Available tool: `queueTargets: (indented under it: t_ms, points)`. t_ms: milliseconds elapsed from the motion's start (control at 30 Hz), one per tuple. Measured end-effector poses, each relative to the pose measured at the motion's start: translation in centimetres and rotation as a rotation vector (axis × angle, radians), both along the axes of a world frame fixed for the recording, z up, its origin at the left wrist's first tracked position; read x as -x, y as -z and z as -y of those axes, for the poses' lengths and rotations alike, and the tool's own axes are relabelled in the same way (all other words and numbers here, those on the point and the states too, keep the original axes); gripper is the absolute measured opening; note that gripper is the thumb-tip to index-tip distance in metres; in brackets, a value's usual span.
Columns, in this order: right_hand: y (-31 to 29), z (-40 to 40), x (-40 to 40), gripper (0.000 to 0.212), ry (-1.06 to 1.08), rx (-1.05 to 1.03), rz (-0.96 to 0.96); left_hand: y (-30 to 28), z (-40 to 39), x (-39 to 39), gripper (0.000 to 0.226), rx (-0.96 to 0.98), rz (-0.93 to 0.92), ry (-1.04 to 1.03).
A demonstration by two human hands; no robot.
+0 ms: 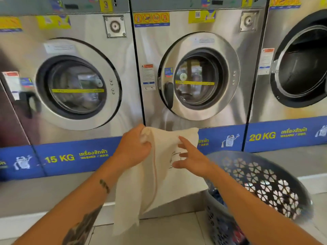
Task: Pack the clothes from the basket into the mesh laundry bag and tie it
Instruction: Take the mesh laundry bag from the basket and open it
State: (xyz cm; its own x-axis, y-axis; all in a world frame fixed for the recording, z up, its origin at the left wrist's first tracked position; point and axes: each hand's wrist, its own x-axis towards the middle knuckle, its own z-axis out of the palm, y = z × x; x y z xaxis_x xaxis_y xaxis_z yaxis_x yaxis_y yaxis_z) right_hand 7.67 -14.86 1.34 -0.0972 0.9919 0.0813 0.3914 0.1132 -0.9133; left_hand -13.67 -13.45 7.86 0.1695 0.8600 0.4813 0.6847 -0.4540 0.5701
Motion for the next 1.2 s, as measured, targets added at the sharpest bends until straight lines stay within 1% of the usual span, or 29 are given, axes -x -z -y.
queueTargets:
  t_ms: [67, 133, 200, 233, 267, 300, 367, 433, 500, 567, 600, 667, 700, 800, 867, 933, 1000, 1067, 1133, 1200]
  points:
    - [1.2, 0.0, 1.5, 0.107, -0.074, 0.099, -0.084, 1.9, -0.7, 0.6, 0.012, 0.137, -0.030, -0.003]
    - [2.7, 0.0, 2.8, 0.111, -0.135, 0.171, -0.121, 3.7, -1.3, 0.6, 0.012, 0.207, -0.029, 0.022]
    - [4.2, -0.1, 4.1, 0.116, -0.166, 0.205, -0.108, 5.1, -1.6, 0.2, 0.010, 0.224, -0.046, 0.070]
    - [5.0, -0.2, 4.7, 0.118, -0.164, 0.205, -0.072, 5.6, -1.7, -0.1, 0.007, 0.235, -0.064, 0.101]
    - [5.7, -0.5, 5.2, 0.119, -0.146, 0.192, -0.030, 5.8, -1.7, -0.4, 0.004, 0.235, -0.084, 0.131]
    - [6.3, -0.6, 5.7, 0.117, -0.120, 0.172, -0.007, 6.2, -1.9, -0.5, 0.005, 0.225, -0.100, 0.158]
    - [7.5, -1.3, 6.3, 0.107, -0.056, 0.119, -0.004, 7.1, -2.3, -0.5, 0.011, 0.228, -0.101, 0.190]
    - [8.5, -2.3, 6.1, 0.086, 0.028, 0.055, 0.025, 8.2, -3.0, 0.0, 0.017, 0.266, -0.125, 0.205]
    - [9.2, -3.6, 4.9, 0.064, 0.107, 0.026, 0.090, 9.8, -4.0, 0.9, 0.028, 0.290, -0.206, 0.195]
    - [9.3, -4.4, 3.0, 0.058, 0.165, 0.080, 0.147, 11.6, -4.8, 2.0, 0.041, 0.288, -0.279, 0.154]
    - [9.4, -4.6, 2.1, 0.057, 0.185, 0.107, 0.160, 12.6, -5.2, 2.5, 0.042, 0.269, -0.282, 0.124]
    - [9.4, -4.9, 0.4, 0.051, 0.198, 0.100, 0.220, 14.5, -5.8, 3.3, 0.032, 0.228, -0.227, 0.029]
    - [9.3, -5.1, 0.0, 0.047, 0.187, 0.074, 0.280, 15.1, -5.9, 3.2, 0.030, 0.233, -0.159, -0.026]
    - [9.4, -5.8, -0.7, 0.039, 0.121, 0.024, 0.394, 16.4, -6.8, 2.1, 0.032, 0.299, 0.083, -0.140]
    - [9.7, -6.4, -1.0, 0.034, 0.111, 0.018, 0.415, 16.6, -7.7, 0.7, 0.037, 0.341, 0.174, -0.170]
    - [10.0, -7.0, -1.6, 0.033, 0.177, 0.015, 0.384, 16.5, -8.5, -0.7, 0.048, 0.394, 0.184, -0.208]
    - [10.3, -7.5, -2.2, 0.035, 0.279, 0.052, 0.262, 16.7, -9.1, -2.0, 0.058, 0.510, 0.125, -0.225]
    - [10.5, -7.6, -2.8, 0.039, 0.336, 0.100, 0.144, 16.9, -9.5, -3.1, 0.060, 0.645, 0.097, -0.185]
    - [10.8, -7.6, -3.4, 0.039, 0.353, 0.110, 0.128, 16.6, -9.7, -4.0, 0.061, 0.718, 0.153, -0.113]
    - [10.8, -7.5, -3.6, 0.033, 0.333, 0.103, 0.156, 15.9, -10.0, -4.7, 0.057, 0.714, 0.209, -0.046]
